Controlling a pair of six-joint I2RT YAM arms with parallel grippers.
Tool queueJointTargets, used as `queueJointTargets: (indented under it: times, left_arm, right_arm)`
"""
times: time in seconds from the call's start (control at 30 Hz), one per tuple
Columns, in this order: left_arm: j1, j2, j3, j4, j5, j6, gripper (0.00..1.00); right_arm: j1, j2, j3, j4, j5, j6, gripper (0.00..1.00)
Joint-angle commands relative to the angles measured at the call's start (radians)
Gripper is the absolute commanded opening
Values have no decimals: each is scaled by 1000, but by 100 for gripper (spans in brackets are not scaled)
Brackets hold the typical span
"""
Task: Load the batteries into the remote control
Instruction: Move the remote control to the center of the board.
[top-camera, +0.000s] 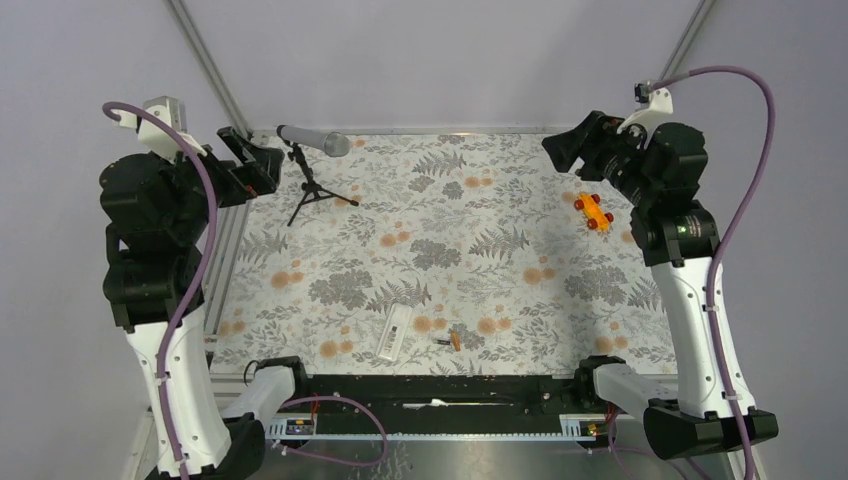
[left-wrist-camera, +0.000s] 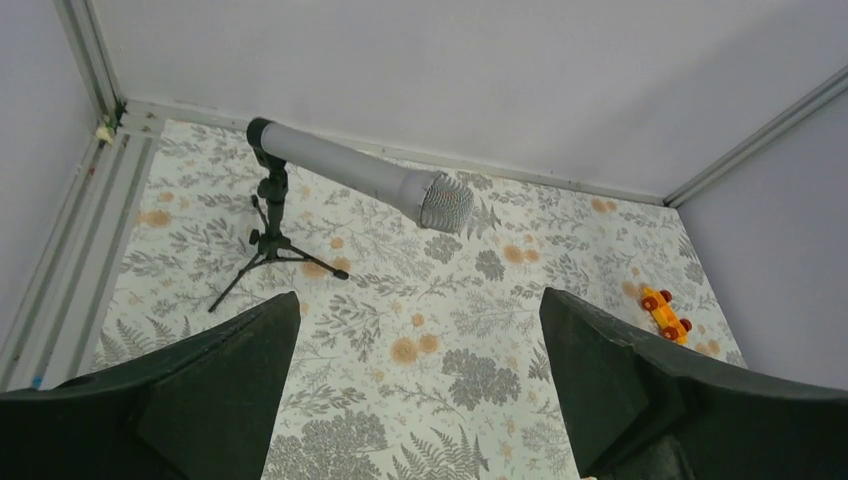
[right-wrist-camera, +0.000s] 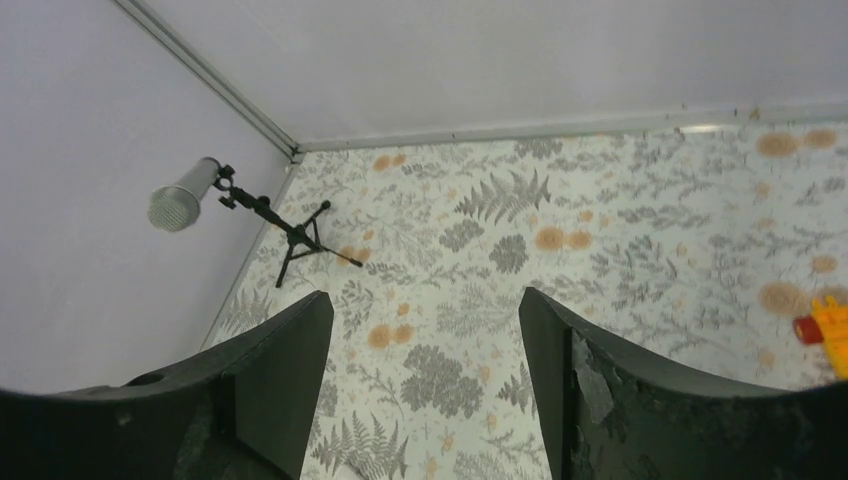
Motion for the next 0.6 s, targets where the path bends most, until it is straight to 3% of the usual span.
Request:
queueJointTargets:
  times: [0.0, 0.1, 0.3, 0.4, 0.57]
  left_arm:
    - [-6, -44, -85, 86, 39, -34, 99]
    - [-17, -72, -182, 122, 90, -47, 99]
    - [-126, -111, -392, 247, 385, -75, 99]
    - [-241, -141, -506, 255, 313, -94, 99]
    - [-455, -176, -693, 240, 24, -199, 99]
  right_arm:
    - [-3, -26, -92, -1, 42, 84, 77]
    - [-3, -25, -175, -11, -32, 97, 76]
    - [0, -53, -369, 36, -191, 166, 79]
    - [10, -75, -454, 51, -203, 205, 87]
    - [17, -100, -521, 24, -185, 213, 91]
